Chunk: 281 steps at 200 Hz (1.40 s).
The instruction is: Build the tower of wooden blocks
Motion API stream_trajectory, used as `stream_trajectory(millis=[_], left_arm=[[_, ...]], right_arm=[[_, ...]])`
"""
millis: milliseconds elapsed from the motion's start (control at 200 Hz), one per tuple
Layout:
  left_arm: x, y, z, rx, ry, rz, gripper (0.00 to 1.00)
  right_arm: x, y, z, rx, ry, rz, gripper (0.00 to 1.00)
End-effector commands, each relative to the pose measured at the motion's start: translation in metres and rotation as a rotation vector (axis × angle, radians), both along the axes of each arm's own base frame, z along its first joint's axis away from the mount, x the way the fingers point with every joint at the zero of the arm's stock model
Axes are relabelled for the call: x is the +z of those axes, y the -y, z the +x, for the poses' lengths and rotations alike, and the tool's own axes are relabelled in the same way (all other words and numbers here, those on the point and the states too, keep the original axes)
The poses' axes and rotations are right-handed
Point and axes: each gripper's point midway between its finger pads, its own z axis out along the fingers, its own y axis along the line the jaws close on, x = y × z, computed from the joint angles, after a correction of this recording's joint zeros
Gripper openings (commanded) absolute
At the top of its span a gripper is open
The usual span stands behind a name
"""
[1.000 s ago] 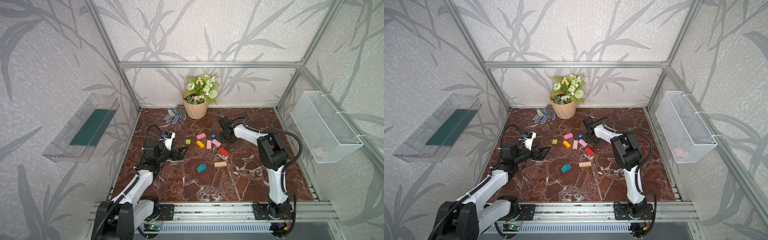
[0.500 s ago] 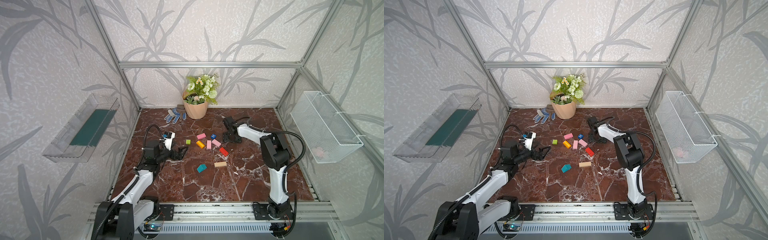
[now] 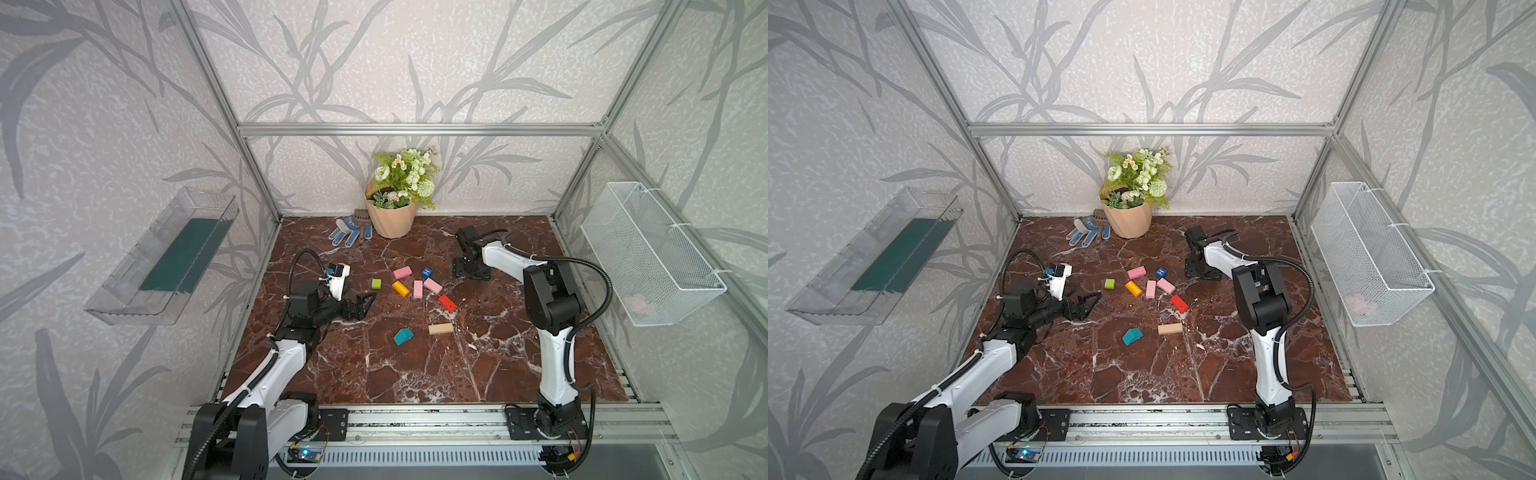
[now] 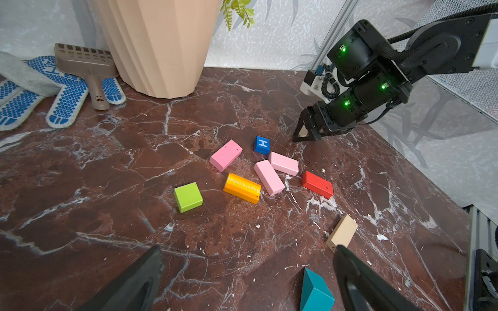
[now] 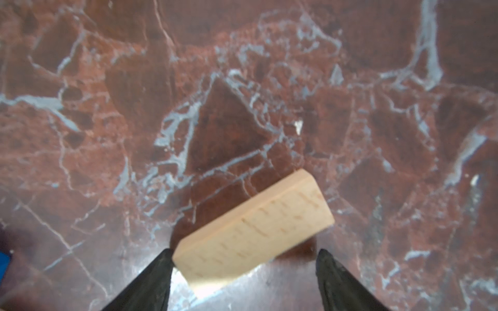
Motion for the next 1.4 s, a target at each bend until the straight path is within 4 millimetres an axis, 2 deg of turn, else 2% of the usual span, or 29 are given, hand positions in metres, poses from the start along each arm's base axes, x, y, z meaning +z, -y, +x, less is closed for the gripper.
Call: stream_trajectory(millis=[0,470,640,855,895,1240,1399], left_arm=[[0.003,0.0,0.001,-0.005,0.021,0.02,0.99],[0.003,0.002,0.001,-0.01,0.023,0.03,0.99],[0.002,0.003,0.001,-0.01,0.021,0.034,0.99],[0.003,0.003,0.001,-0.011,0.023,0.038,0.99],[0.003,0.004,0.001,-0.012,0.023,0.038,0.99],[0.002,0.005,0.001,-0.014,0.023,0.044,0.99],[0.001,0.004,0.001,-0.01,0.019,0.046,0.99]], right_arm=[[-0.008,0.015,-0.003,-0.04,-0.056,-0.01,0.83],[-0.008,0.039,0.008,-0.147,-0.078,0.027,0.83],[-0.012,0.053,0.007,-0.21,-0.099,0.045,0.86],[-0.007,0.053,0.006,-0.206,-0.084,0.054,0.93],[-0.006,0.051,0.008,-0.199,-0.073,0.063,1.0],[0.005,0.042,0.038,-0.149,-0.063,0.066,0.99],[0.007,0.043,0.038,-0.134,-0.07,0.054,0.99]])
